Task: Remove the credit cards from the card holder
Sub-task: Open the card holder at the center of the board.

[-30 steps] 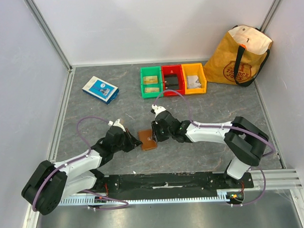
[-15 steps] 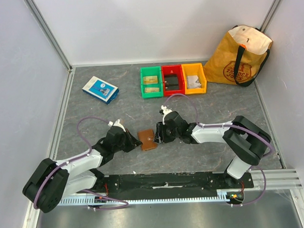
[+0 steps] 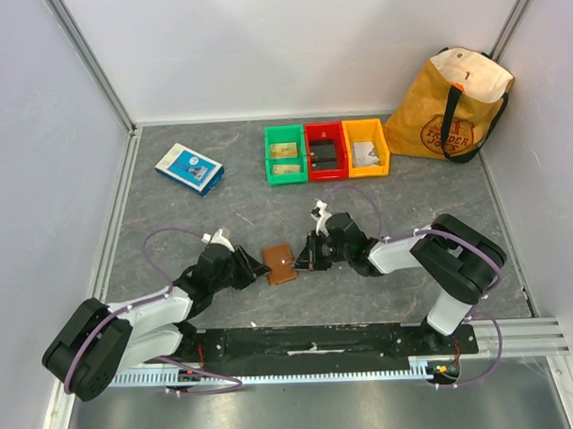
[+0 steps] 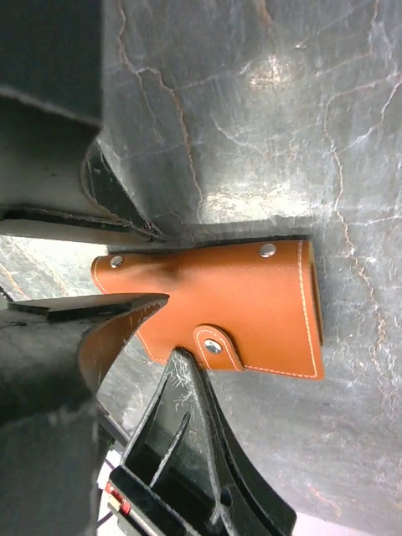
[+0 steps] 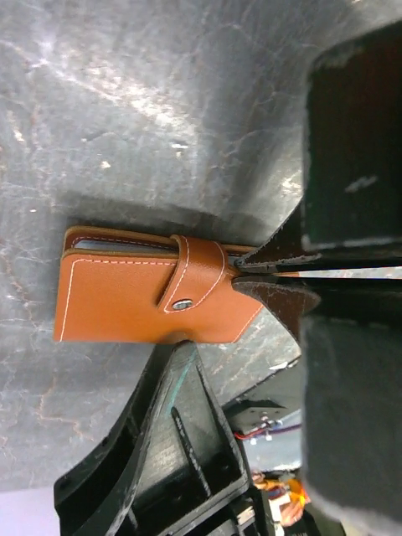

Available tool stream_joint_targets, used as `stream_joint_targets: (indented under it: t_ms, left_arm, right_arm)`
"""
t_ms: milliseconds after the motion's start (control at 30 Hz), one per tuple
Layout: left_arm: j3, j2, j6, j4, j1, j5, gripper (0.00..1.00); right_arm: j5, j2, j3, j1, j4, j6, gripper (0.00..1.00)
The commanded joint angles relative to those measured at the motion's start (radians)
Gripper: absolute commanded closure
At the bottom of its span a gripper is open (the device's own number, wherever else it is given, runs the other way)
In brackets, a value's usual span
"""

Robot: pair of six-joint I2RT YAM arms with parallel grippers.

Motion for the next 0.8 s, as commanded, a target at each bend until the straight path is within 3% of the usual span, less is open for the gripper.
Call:
stream_joint_targets:
  t_ms: [0,67,200,367,633,767]
  left_arm:
    - [-0.04,-0.109,-0.045,0.076,-0.003,-0.014,0.52]
    - [-0.052,-0.169,-0.04,0.074,-0.005,-0.031,0.3]
    - [-0.069,-0.27,-0.022,0.079,-0.003,-0.044,0.12]
    - [-0.098,-0.32,-0.029,0.122,-0.002,-0.044,0.08]
    - [-0.164,-0.237,-0.071,0.497,-0.003,0.083,0.05]
    - [-0.164,-0.214,-0.085,0.606,-0.002,0.117,0.04]
  right_arm:
    - [-0.098,-0.066,-0.078,-0.025,0.181,0.097,1.0]
    - [-0.115,-0.101,-0.103,-0.034,0.245,0.143,1.0]
    - [-0.14,-0.175,-0.123,-0.047,0.319,0.195,1.0]
    - [-0.147,-0.259,-0.144,-0.057,0.359,0.234,1.0]
    - [-0.152,-0.338,-0.167,-0.071,0.4,0.269,1.0]
    - [-0.18,-0.342,-0.187,-0.079,0.486,0.318,1.0]
